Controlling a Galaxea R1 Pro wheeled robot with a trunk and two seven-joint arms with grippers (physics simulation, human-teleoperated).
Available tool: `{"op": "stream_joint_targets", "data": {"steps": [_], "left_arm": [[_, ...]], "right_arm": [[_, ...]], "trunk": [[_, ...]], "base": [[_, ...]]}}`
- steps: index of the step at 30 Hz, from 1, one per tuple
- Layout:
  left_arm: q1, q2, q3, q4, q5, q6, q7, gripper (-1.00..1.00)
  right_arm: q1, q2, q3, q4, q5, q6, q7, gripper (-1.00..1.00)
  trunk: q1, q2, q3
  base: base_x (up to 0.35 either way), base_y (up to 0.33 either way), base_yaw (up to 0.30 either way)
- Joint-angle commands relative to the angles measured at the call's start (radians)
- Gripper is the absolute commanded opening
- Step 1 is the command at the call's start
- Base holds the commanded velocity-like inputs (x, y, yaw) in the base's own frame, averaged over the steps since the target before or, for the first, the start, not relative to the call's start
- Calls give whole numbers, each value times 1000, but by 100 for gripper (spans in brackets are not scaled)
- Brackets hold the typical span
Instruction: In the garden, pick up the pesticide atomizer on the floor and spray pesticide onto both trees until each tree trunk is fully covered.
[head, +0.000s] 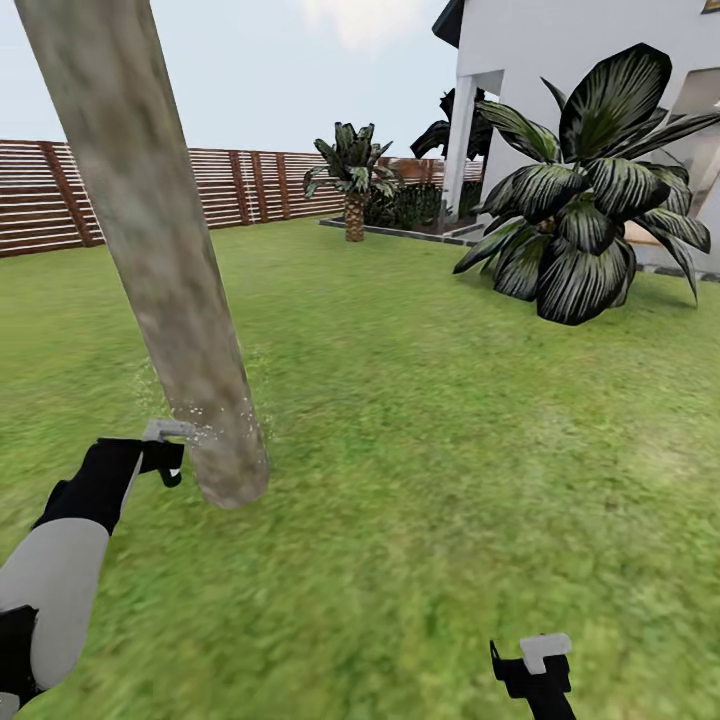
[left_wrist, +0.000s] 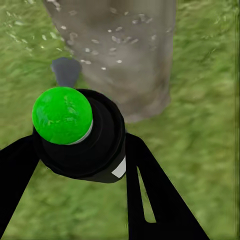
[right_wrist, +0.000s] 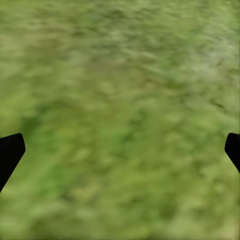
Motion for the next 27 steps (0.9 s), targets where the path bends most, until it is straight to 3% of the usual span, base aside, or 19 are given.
{"op": "stream_joint_targets", "data": {"steps": [1,15,27], "left_arm": [[3,-3,0,-1,0,0,1,-100],[11,-6,0,-3,0,-1,11,-100],[15,-3,-1,-15,-3,-1,11,-100]], "right_arm": [[0,0,0,0,0,0,0,100],[0,0,0,0,0,0,0,100],[0,0,0,0,0,0,0,100]], "trunk": [[0,0,0],[0,0,0],[0,0,0]], "base": [[4,-15,7],[159,-198,0],[7,-270,3]]}}
